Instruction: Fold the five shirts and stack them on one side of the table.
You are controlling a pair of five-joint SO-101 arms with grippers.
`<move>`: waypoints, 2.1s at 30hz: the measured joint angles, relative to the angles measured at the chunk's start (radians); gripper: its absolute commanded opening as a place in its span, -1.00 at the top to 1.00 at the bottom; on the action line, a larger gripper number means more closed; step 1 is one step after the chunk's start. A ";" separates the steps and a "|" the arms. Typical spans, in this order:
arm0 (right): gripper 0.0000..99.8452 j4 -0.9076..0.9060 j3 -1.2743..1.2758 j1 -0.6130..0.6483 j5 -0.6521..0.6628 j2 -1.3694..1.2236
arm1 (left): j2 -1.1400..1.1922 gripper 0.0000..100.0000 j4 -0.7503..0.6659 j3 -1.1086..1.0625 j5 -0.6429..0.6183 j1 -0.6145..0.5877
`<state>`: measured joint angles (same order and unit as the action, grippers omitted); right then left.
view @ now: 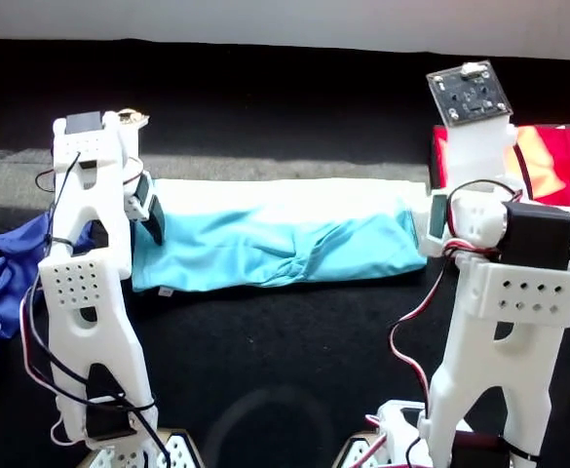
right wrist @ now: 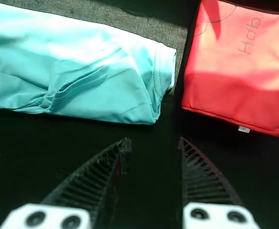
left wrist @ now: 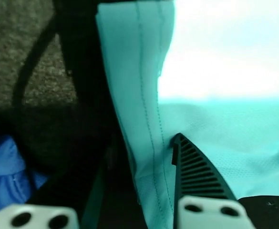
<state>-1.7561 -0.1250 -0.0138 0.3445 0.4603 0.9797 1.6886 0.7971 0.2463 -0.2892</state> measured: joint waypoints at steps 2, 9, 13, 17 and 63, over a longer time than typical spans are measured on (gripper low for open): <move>0.67 0.000 0.054 -0.026 0.005 0.000 | 0.011 0.60 -0.002 0.005 0.000 0.000; 0.75 0.000 0.198 -0.078 0.008 0.000 | 0.021 0.99 -0.002 0.005 0.000 0.000; 0.82 0.000 0.258 -0.112 0.008 0.009 | 0.021 0.98 0.000 -0.003 -0.002 0.005; 0.78 0.084 0.427 -0.133 0.008 0.123 | 0.023 0.98 0.000 -0.003 -0.003 0.002; 0.78 1.017 1.310 0.264 -0.233 0.379 | -0.505 0.98 0.069 -0.114 -0.092 0.358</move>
<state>-0.7388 1.1853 0.2501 0.1112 0.8393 0.4749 1.7576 0.6836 0.1542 0.0683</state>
